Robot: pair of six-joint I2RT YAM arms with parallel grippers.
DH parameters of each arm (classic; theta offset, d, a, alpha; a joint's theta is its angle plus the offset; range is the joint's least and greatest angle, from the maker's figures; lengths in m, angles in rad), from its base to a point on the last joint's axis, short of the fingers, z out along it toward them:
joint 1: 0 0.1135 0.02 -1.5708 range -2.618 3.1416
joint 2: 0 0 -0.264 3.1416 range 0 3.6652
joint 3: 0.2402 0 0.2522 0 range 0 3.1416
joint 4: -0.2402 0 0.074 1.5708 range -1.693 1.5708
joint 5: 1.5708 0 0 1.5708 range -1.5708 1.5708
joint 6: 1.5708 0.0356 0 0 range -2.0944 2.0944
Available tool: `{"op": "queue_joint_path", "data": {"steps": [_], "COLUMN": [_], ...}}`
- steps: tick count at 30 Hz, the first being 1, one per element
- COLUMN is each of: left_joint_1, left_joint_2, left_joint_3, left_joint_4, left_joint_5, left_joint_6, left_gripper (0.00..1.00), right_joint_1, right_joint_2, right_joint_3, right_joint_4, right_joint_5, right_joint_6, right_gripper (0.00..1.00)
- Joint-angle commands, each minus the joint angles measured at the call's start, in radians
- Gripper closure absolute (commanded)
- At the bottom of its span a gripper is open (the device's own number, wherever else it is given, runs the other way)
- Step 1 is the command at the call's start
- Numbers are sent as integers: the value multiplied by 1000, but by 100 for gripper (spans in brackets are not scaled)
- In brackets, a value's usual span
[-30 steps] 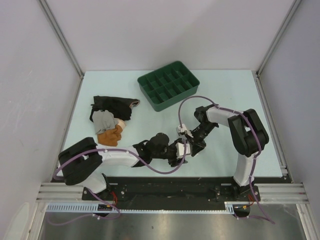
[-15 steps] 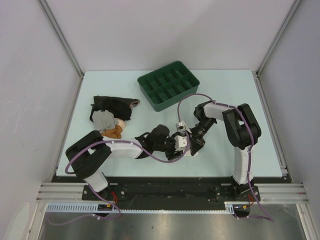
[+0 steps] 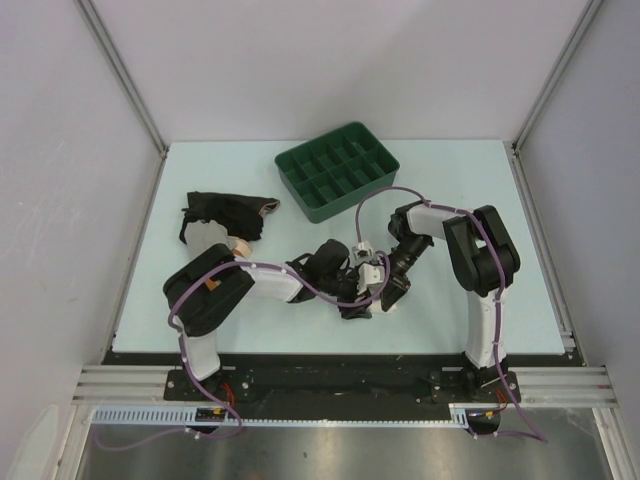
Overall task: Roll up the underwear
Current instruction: Roll the underwear to the center of the board.
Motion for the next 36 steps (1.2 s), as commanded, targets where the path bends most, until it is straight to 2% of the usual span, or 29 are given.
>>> {"op": "queue_joint_path", "data": {"steps": [1,11,20,25,30,36], "left_joint_1": [16,45,45,45,44,44], "left_joint_2": [29,-18,-26,-69,-126,-98], "left_joint_3": [30,-4,-37,-97,-194,-163], "left_joint_4": [5,94,160,270,382,350], "left_joint_5": [25,28,-84,-177,-209,-171], "left_joint_6": [-30,-107,-142,-165,-162,-176], "left_gripper": [33,31,27,27,25,23], "right_joint_1": [-8,3,6,5,1,6], "right_joint_2": [36,31,25,16,10,-5], "right_joint_3": [-1,-4,-9,-18,-24,-49], "right_joint_4": [15,37,43,58,70,106], "right_joint_5": [106,120,125,118,108,128], "right_joint_6": [-13,-6,0,16,28,45], "right_gripper": [95,95,95,95,95,95]}}
